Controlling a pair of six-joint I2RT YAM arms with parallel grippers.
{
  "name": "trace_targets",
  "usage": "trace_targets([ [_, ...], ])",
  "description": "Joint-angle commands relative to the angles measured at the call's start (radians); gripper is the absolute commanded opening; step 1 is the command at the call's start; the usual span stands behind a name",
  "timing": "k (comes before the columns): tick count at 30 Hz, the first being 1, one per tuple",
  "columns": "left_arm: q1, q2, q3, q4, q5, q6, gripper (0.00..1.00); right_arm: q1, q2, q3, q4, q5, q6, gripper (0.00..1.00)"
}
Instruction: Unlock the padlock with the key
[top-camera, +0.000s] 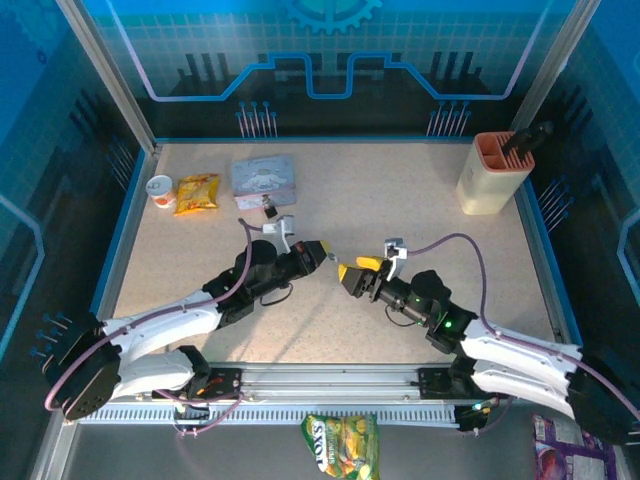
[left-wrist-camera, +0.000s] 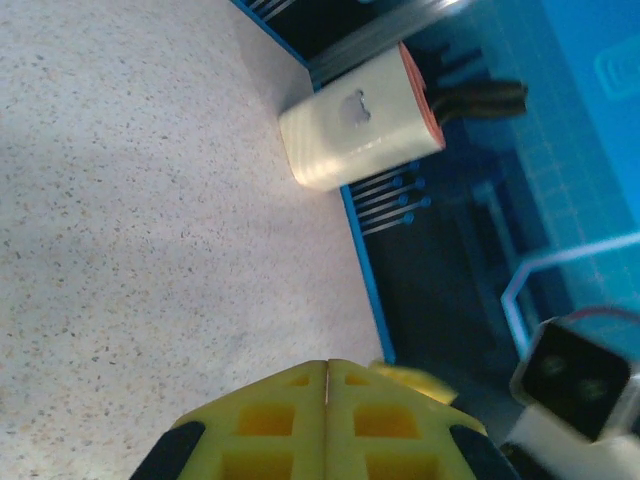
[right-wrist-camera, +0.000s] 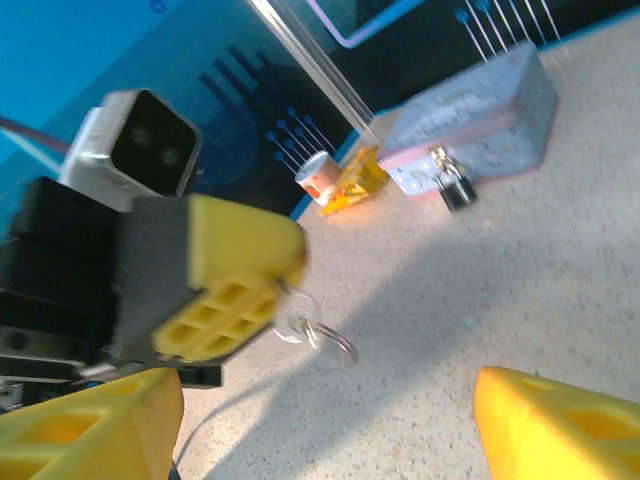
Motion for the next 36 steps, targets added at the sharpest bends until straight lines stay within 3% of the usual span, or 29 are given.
trace_targets([
  [1,-0.009,0.005,-0.005,0.115,-0.079,-0.151,0.0,-0.008,0.037,-0.013,0.283,0.039,0.147,0.75],
  [6,-0.02,0.008,0.031,0.103,-0.033,-0.166,0.0,-0.029,0.052,-0.007,0.38,-0.063,0.155,0.77],
  [11,-0.05,-0.005,0.033,0.131,-0.03,-0.174,0.0,-0.084,0.038,-0.025,0.358,-0.111,0.279,0.76],
  [19,-0.078,0.014,0.067,0.171,-0.002,-0.144,0.0,-0.116,0.07,0.061,0.286,-0.285,0.323,0.74],
  [30,-0.078,0.005,0.069,0.179,-0.003,-0.127,0.0,-0.157,0.156,0.073,0.39,-0.399,0.402,0.39],
  [36,-0.078,-0.001,0.068,0.167,-0.012,-0.119,0.0,-0.172,0.168,0.091,0.385,-0.43,0.415,0.26],
])
